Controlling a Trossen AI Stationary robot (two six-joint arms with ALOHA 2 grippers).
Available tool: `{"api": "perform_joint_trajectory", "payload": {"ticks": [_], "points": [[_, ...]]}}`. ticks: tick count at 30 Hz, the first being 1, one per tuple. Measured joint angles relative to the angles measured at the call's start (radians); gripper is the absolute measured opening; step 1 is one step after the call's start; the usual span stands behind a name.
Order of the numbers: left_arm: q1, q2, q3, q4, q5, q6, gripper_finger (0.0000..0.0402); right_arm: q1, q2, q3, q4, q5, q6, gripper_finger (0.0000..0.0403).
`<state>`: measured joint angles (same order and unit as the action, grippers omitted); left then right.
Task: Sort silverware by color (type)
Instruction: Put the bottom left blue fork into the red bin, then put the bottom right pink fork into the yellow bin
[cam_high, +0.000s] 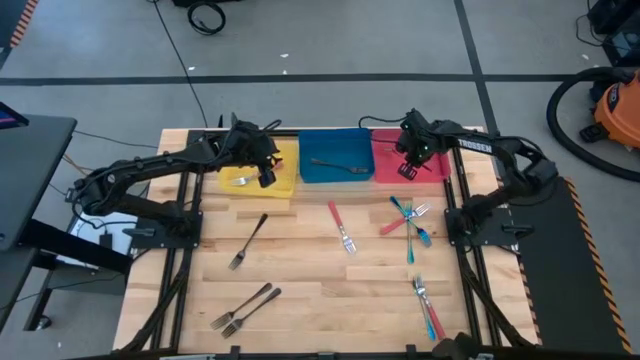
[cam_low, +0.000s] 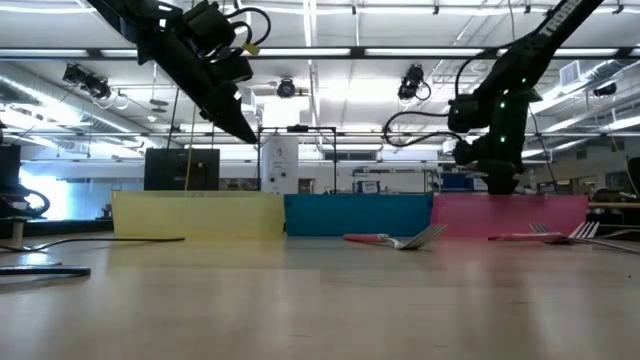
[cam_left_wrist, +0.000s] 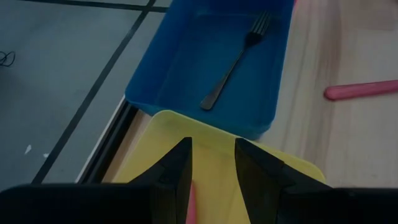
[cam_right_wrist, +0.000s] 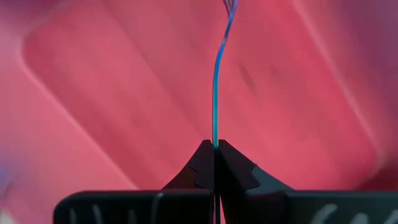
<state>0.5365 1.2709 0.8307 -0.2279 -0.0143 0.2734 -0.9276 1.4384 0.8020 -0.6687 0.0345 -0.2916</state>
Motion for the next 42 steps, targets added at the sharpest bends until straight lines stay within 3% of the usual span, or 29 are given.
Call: {"api": "perform_joint_trajectory", "payload": {"ticks": [9,15,21,25,37,42], "points": [[-0.002,0.0,0.0,0.0,0.002,0.0,0.0121,0.013,0.093,0.0,0.001,0.002,0.002,0.0058],[-0.008,0.0,0.0,0.0,0.002,0.0,0.0121,0.047,0.108,0.0,0.003,0.074,0.008,0.0083],[-0.046,0.0,0.0,0.0,0.002,0.001,0.0121,0.101,0.023,0.0,-0.014,0.179,0.025,0.0097],[-0.077,0.0,0.0,0.012,0.002,0.0,0.0121,0.144,-0.077,0.0,-0.049,0.197,0.135,0.0098],[-0.165,0.0,0.0,0.031,0.001,0.0,0.0121,0.325,-0.342,0.0,-0.331,-0.18,0.695,0.0098],[-0.184,0.0,0.0,0.031,0.001,0.0,0.0121,0.492,-0.402,0.0,-0.43,-0.205,0.905,0.0098]]}}
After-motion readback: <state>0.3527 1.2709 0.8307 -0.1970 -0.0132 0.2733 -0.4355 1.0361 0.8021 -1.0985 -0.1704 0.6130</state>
